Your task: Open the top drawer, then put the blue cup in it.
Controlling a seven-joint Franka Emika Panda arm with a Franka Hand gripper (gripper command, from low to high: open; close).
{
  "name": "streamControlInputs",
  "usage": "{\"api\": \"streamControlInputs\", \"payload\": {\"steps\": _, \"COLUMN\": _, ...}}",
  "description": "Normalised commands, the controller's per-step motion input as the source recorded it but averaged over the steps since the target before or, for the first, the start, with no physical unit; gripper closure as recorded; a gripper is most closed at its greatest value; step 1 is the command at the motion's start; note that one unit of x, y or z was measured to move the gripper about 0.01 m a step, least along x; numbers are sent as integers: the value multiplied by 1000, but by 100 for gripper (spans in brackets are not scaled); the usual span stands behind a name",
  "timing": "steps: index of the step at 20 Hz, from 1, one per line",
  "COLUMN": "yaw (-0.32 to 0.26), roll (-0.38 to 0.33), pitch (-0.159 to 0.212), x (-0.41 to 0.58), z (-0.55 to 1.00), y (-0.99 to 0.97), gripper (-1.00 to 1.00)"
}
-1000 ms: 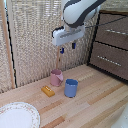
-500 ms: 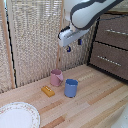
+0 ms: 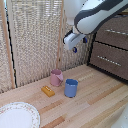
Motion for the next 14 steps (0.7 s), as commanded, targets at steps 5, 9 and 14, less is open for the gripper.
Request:
{"api": "streamControlInputs", "payload": {"steps": 5, "yaw": -32, "roll": -297, "pitch": -2, "x": 630, "z": 315, "y": -41, "gripper": -100}}
{"api": "streamControlInputs", "payload": {"steps": 9, "yaw": -2, "roll": -309, "pitch": -5, "x": 485, "z": 282, "y": -58, "gripper": -100}}
{"api": "streamControlInputs", "payload": {"steps": 14, "yaw": 13, "roll": -362, "pitch": 20, "x": 77, "z": 147, "y": -94, "gripper": -100}}
